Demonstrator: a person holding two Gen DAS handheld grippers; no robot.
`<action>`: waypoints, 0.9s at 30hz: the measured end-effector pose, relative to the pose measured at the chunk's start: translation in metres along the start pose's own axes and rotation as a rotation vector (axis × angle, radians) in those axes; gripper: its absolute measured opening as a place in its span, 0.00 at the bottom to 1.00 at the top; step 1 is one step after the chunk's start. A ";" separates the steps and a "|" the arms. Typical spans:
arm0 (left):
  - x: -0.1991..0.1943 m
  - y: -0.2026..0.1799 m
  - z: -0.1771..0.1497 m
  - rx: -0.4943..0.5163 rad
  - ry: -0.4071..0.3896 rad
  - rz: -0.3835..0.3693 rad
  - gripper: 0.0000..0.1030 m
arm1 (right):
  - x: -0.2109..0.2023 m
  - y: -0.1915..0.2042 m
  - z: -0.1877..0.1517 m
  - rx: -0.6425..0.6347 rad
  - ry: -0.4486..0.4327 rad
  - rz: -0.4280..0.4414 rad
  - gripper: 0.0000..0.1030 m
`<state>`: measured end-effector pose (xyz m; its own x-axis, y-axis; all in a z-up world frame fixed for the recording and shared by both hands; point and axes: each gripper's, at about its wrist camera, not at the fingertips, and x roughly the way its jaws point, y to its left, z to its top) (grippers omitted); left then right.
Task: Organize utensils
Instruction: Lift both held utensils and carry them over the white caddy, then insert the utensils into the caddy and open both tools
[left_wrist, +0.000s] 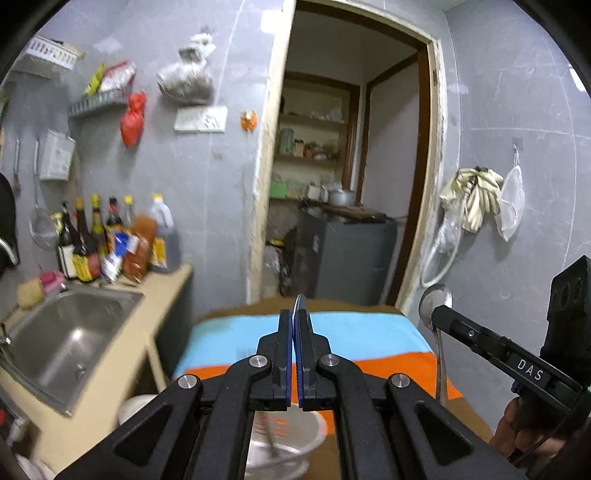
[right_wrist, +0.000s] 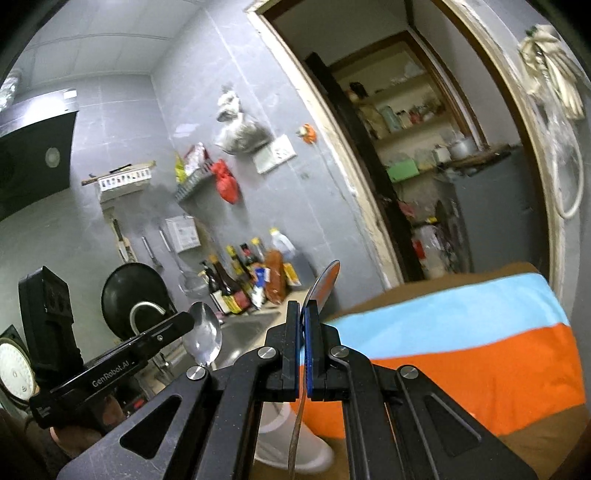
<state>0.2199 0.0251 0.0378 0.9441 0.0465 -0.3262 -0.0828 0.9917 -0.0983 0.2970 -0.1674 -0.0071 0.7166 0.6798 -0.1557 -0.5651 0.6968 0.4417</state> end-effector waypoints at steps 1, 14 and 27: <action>-0.004 0.008 0.004 0.001 -0.012 0.009 0.02 | 0.005 0.008 0.001 -0.004 -0.005 0.009 0.02; -0.016 0.117 0.017 -0.025 -0.118 0.211 0.02 | 0.068 0.065 -0.021 -0.013 -0.032 0.038 0.02; 0.025 0.133 -0.018 0.036 -0.121 0.285 0.02 | 0.096 0.059 -0.067 -0.008 0.003 -0.037 0.02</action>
<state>0.2268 0.1559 -0.0008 0.9156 0.3354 -0.2218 -0.3407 0.9400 0.0149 0.3047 -0.0458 -0.0546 0.7357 0.6545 -0.1742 -0.5419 0.7231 0.4282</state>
